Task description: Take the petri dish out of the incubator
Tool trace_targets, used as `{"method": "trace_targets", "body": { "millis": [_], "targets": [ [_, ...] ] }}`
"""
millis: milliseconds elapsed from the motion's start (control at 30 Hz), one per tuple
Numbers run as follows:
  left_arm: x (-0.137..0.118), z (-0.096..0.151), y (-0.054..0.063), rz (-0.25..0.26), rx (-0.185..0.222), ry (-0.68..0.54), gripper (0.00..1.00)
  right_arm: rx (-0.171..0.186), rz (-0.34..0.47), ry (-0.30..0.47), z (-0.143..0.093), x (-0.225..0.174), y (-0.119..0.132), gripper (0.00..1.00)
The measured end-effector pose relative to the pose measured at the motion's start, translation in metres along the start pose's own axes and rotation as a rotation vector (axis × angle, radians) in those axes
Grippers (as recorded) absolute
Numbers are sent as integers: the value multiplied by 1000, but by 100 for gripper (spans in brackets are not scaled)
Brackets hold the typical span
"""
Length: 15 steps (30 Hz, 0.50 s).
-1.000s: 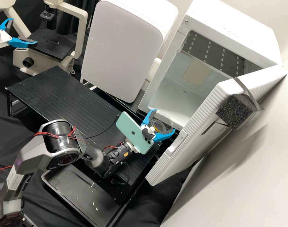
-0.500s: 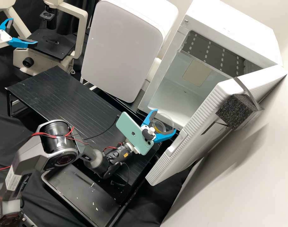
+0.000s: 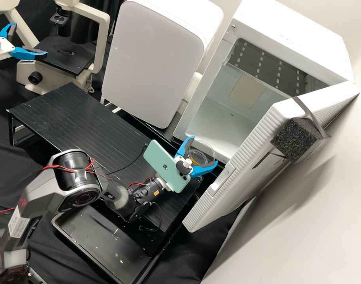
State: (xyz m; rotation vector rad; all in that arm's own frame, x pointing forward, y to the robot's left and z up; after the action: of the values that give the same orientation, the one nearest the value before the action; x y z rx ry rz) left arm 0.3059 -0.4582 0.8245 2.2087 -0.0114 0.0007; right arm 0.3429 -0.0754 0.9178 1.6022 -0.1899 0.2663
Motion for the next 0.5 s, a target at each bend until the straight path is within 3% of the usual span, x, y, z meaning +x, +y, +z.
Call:
{"method": "trace_targets", "body": {
  "millis": [500],
  "targets": [
    [0, 0, 0, 0, 0, 0, 100, 1, 2, -45, 9, -9, 4, 0]
  ]
}}
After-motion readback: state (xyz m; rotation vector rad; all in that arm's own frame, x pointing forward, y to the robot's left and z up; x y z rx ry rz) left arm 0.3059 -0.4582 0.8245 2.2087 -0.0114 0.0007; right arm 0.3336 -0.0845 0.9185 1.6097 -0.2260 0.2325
